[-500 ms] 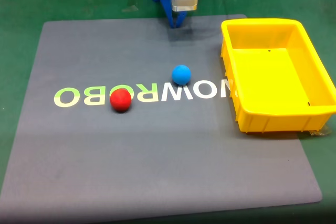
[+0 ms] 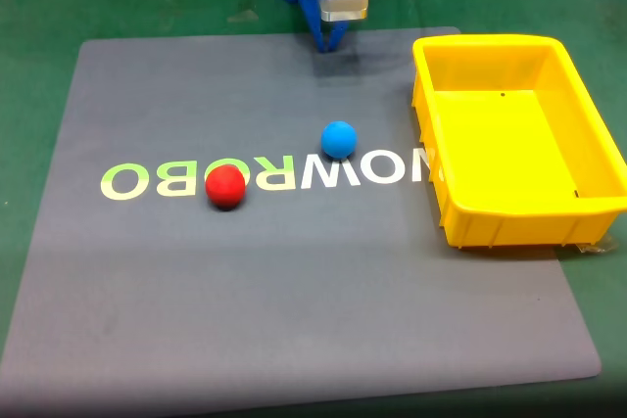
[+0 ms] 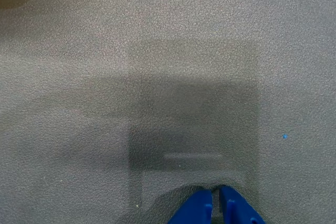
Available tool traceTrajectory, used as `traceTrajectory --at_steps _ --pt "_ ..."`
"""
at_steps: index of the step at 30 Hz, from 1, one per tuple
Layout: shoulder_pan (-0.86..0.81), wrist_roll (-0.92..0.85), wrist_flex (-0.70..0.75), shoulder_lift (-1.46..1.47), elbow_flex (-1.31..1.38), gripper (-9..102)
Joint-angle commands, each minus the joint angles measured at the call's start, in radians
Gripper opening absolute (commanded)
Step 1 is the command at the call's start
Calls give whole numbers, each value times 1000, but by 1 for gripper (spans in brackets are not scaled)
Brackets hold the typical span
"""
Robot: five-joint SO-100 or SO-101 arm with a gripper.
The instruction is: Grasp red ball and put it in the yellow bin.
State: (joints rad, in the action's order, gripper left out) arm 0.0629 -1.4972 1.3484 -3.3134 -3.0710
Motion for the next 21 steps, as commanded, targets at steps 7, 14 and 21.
traceTrajectory --at_steps 7,14,21 --pt "-25 -3 -14 -12 -31 0" --pt "-94 -41 -141 -9 -21 19" --pt "-173 -147 -287 -9 123 30"
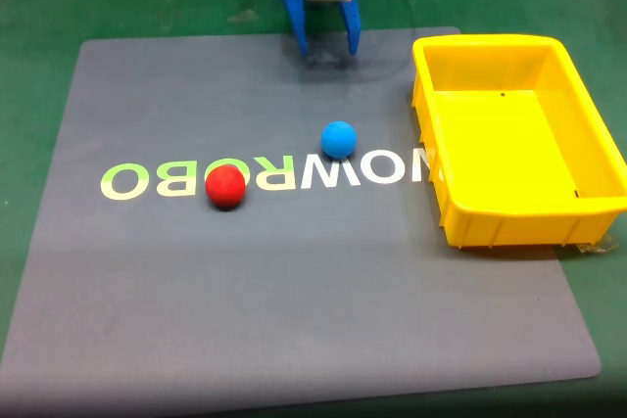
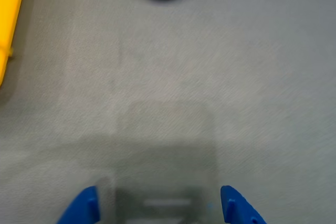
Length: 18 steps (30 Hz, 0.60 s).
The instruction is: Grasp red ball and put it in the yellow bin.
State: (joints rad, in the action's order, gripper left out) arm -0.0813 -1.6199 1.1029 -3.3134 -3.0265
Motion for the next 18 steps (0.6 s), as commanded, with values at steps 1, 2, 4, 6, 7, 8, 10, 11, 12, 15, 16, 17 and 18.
traceTrajectory --at_steps 1,2,4,6,7,8,10,11,12,15,16,17,18 --pt "-26 -25 -41 -11 103 30" --pt "-25 -32 -46 -11 129 30" --pt "-20 -29 -74 31 192 29" --pt "-38 -18 -153 189 284 29" --pt "-58 -15 -212 304 339 29" --pt "-83 -14 -276 422 396 29" --pt "-137 -15 -416 657 499 29" --pt "-160 -17 -497 759 538 29" --pt "-184 -23 -583 853 568 29" --pt "-241 -46 -805 1092 630 29" --pt "-255 -54 -879 1158 638 29" --pt "-267 -61 -954 1218 640 29" --pt "-278 -67 -1031 1278 641 29"
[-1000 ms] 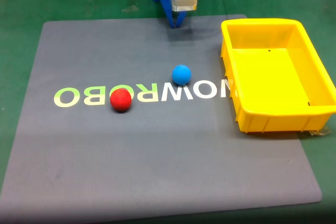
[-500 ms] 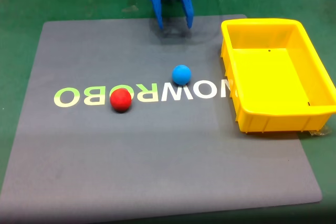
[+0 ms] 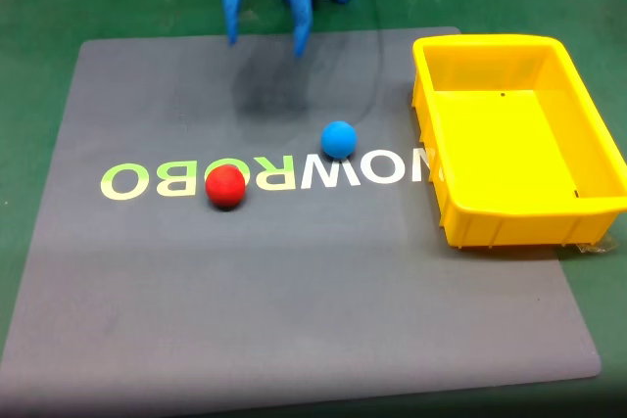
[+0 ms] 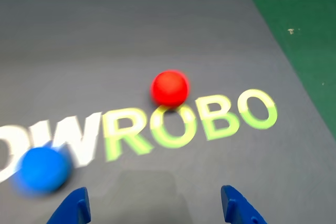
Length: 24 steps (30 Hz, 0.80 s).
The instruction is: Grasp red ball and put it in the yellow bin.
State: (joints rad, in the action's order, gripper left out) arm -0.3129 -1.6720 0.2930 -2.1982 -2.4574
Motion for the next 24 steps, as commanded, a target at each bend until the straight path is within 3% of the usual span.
traceTrajectory --at_steps 1,9,24 --pt "-54 -14 -281 224 84 29" --pt "-60 48 -391 584 314 29" --pt "-28 55 -414 943 560 29"
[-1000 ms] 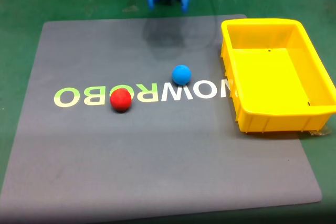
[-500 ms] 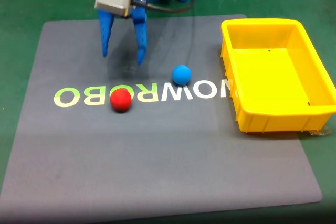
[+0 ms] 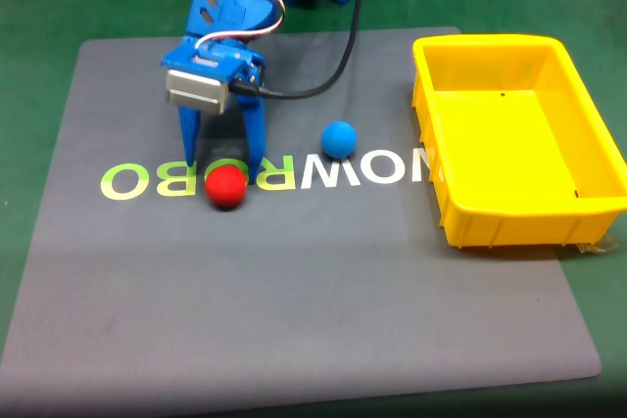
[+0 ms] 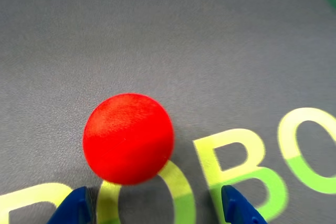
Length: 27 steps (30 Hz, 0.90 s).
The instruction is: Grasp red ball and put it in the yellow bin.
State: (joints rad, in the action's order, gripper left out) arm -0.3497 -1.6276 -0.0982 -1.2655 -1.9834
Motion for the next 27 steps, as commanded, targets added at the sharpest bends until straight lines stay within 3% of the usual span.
traceTrajectory --at_steps 1,13,17,20,27 --pt "9 6 -23 28 100 29" --pt "37 -9 -14 176 230 28" --pt "40 -5 8 184 245 20" --pt "37 0 29 179 252 0" --pt "37 6 34 176 252 0"
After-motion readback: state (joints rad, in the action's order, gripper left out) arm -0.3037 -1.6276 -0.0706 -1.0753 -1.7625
